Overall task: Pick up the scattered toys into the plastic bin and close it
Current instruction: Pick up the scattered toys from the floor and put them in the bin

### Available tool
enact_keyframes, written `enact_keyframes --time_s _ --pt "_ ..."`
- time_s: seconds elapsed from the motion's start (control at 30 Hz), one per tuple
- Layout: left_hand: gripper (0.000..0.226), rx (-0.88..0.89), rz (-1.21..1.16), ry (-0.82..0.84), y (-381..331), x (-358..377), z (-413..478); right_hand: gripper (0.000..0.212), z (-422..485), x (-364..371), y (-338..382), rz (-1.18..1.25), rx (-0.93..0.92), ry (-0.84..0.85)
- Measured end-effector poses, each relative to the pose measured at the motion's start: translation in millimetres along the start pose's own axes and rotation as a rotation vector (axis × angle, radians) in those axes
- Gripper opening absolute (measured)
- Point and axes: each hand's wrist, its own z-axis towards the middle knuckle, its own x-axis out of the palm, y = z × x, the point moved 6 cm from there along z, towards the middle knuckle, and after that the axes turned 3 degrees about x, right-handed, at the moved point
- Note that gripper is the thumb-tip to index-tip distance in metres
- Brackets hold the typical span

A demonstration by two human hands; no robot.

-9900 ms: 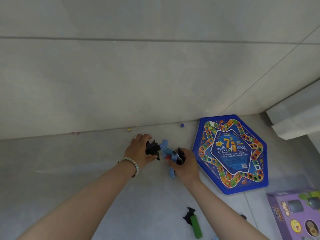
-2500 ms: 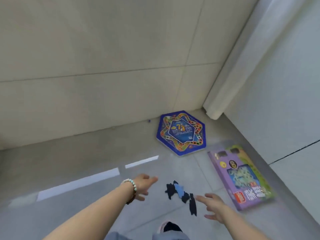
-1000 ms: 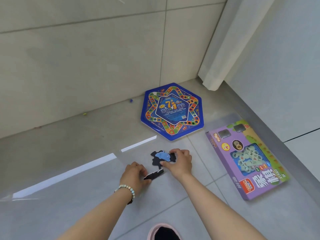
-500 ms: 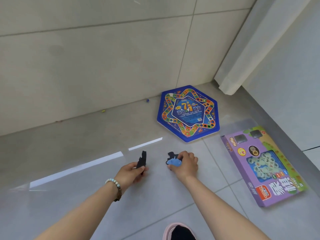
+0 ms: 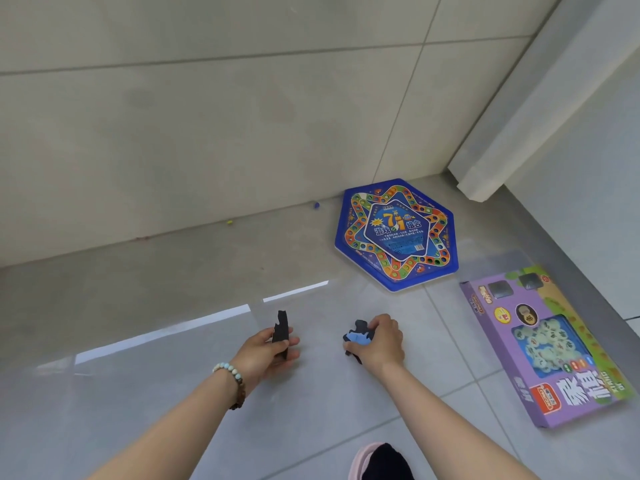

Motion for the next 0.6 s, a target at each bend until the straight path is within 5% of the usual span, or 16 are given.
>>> enact_keyframes --time_s 0.2,0.37,0.6 --pt "0.027 -0.053 -0.105 -0.029 2.2 -8.9 -2.8 0.051 -7.2 7.3 3.0 0.234 -0.03 0.064" --pt "0.033 -0.121 -0.161 0.006 4.4 -0.9 -6.9 0.043 -22.0 20.2 27.8 0.668 0.021 0.231" --pt "0.049 -0.051 -0.316 0.108 -27.9 11.5 -9.7 0.028 -53.7 42.2 108.6 0.741 -0.113 0.503"
